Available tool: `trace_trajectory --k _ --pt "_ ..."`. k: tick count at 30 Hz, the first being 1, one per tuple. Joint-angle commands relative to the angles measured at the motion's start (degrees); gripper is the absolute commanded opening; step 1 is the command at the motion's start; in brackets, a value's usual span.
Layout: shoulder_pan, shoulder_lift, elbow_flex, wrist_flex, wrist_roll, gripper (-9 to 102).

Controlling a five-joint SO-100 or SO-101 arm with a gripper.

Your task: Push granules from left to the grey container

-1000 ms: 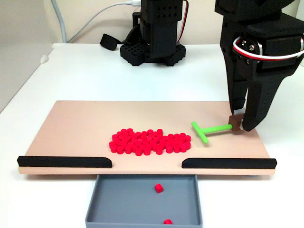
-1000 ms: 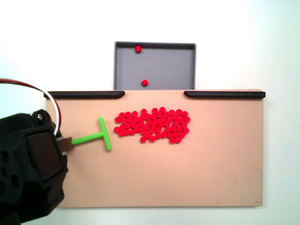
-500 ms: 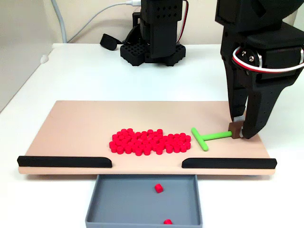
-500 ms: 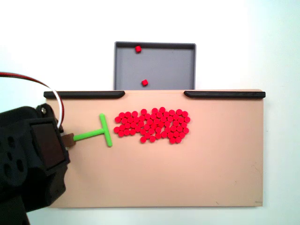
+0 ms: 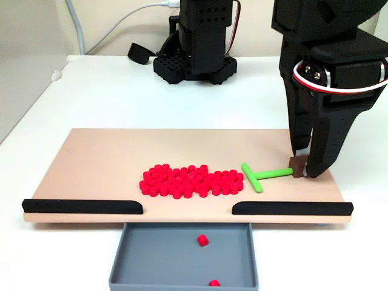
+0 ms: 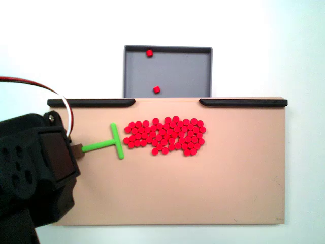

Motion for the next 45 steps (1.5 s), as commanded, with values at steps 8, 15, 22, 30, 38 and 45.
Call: trace_trajectory --k 8,15,22,30,38,45 --pt "1.5 -0.1 -1.1 -0.1 -0.3 1" --pt "2.4 -0.3 -1.1 -0.1 -0.8 0" --pt "3.2 -0.4 -1.1 -0.1 -1.2 0" --pt "4.1 0.0 -0.3 -0.1 -1.7 0" --pt "4.7 -0.1 -0.2 -0.1 -1.8 0" --pt "5.2 -0.1 -0.2 -0.1 -2.3 0"
